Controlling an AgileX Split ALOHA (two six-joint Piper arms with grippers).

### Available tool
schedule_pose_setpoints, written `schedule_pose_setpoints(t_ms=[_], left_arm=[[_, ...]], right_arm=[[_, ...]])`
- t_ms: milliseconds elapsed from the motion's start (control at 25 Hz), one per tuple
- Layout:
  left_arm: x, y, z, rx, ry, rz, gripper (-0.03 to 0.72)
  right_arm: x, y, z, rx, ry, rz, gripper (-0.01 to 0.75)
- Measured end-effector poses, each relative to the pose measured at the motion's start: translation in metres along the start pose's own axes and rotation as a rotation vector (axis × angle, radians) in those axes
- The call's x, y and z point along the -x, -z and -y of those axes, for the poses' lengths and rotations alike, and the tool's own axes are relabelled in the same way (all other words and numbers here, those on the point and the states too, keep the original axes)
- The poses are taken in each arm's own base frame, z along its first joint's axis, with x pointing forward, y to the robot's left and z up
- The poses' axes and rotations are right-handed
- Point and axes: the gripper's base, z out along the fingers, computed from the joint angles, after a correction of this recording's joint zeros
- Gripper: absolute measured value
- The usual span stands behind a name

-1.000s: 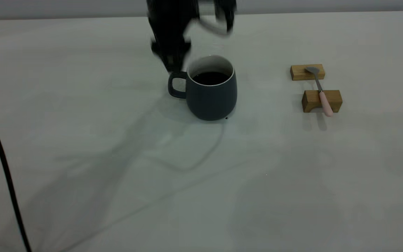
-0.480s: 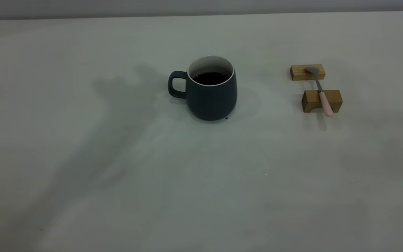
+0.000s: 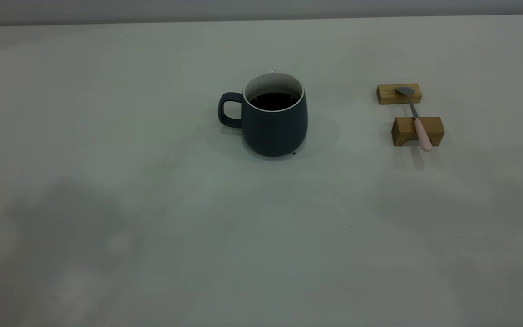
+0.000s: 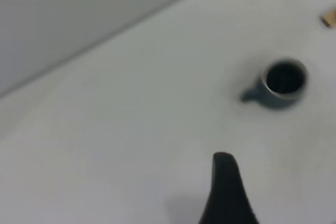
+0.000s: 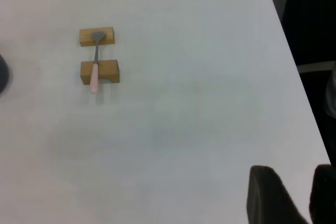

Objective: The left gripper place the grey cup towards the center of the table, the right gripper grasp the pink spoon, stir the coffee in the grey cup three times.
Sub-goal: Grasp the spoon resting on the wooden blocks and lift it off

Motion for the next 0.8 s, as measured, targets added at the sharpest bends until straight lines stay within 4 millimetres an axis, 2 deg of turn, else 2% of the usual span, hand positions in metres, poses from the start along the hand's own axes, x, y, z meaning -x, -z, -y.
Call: schedule_pose_setpoints(t_ms=[120, 200, 280, 400, 560, 800], left_arm=[[-0.065, 0.018, 0.007, -0.058, 0.021, -0.013, 0.592], [-0.109, 0.023, 0.010, -0.069, 0.030, -0.015, 0.592], [-0.153, 0.025, 0.011, -0.058, 0.065, -0.006, 0.592], [-0.203, 0.021, 0.014, -0.003, 0.170, 0.010, 0.592], [-0.244, 0.008, 0.020, 0.103, 0.305, 0.006, 0.592], [-0.275, -0.005, 0.030, 0.218, 0.426, 0.025, 0.592]], right_arm=[[0.000, 0.000, 0.000, 0.000, 0.000, 0.000, 0.238], [0.000, 0.000, 0.000, 0.000, 0.000, 0.000, 0.238], [0.000, 0.000, 0.000, 0.000, 0.000, 0.000, 0.238], [0.000, 0.000, 0.000, 0.000, 0.000, 0.000, 0.238], [0.000, 0.000, 0.000, 0.000, 0.000, 0.000, 0.238], [0.000, 0.000, 0.000, 0.000, 0.000, 0.000, 0.238]])
